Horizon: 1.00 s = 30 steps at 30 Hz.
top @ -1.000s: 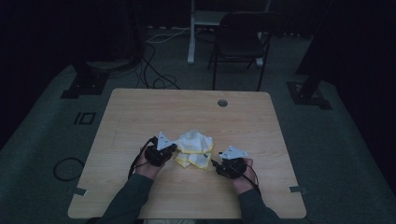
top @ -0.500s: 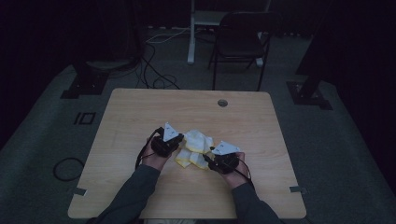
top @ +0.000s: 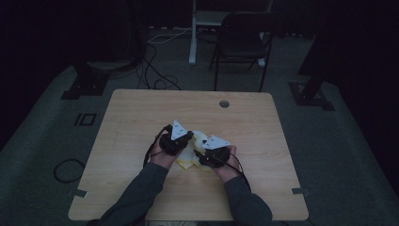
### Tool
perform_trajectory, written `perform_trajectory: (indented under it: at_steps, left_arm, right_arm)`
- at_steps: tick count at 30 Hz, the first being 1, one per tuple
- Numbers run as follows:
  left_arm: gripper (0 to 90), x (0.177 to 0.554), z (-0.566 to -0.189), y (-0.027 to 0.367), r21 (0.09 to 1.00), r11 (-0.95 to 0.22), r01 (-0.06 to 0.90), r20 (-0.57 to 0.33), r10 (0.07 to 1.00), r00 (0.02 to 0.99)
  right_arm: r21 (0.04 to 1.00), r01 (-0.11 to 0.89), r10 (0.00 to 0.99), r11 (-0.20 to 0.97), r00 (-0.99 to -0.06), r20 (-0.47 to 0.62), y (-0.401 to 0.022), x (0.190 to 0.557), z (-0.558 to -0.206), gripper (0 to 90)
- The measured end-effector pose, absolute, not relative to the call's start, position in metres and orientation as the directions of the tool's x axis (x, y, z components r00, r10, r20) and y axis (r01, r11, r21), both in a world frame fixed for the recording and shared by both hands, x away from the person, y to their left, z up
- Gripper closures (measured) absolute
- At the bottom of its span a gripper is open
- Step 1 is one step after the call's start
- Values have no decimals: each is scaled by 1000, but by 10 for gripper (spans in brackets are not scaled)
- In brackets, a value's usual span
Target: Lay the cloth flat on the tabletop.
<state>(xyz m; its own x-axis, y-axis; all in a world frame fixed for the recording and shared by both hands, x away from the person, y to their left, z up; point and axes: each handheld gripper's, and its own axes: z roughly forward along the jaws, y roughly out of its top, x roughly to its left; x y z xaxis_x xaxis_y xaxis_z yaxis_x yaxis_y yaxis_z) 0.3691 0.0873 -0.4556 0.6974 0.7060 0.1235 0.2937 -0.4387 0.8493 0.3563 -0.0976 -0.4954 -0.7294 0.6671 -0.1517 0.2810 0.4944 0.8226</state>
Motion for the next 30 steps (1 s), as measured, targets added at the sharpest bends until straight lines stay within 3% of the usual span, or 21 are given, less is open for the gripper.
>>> perform_trajectory:
  at_steps: [3, 5, 7, 11, 18, 30]
  left_arm:
    - [866, 369, -456, 87, 849, -438, 295, 119, 703, 702]
    - [862, 370, -457, 88, 849, -437, 297, 113, 700, 705]
    - [847, 369, -457, 89, 851, -434, 297, 111, 701, 704]
    - [780, 365, -456, 94, 854, -429, 295, 113, 705, 700]
    - [747, 356, -465, 108, 845, -424, 325, 98, 722, 685]
    - [640, 363, -514, 119, 754, -420, 504, 7, 773, 634]
  right_arm:
    - [823, 286, 668, 490, -730, -144, -96, 364, -493, 576]
    - [833, 275, 659, 481, -740, -136, -97, 367, -492, 792]
    - [839, 271, 671, 471, -728, -141, -98, 369, -491, 879]
    - [850, 320, 708, 419, -701, -85, -108, 377, -490, 888]
    - [858, 382, 755, 344, -655, -11, -126, 386, -488, 889]
    - [856, 398, 772, 331, -635, -3, -136, 393, -485, 888]
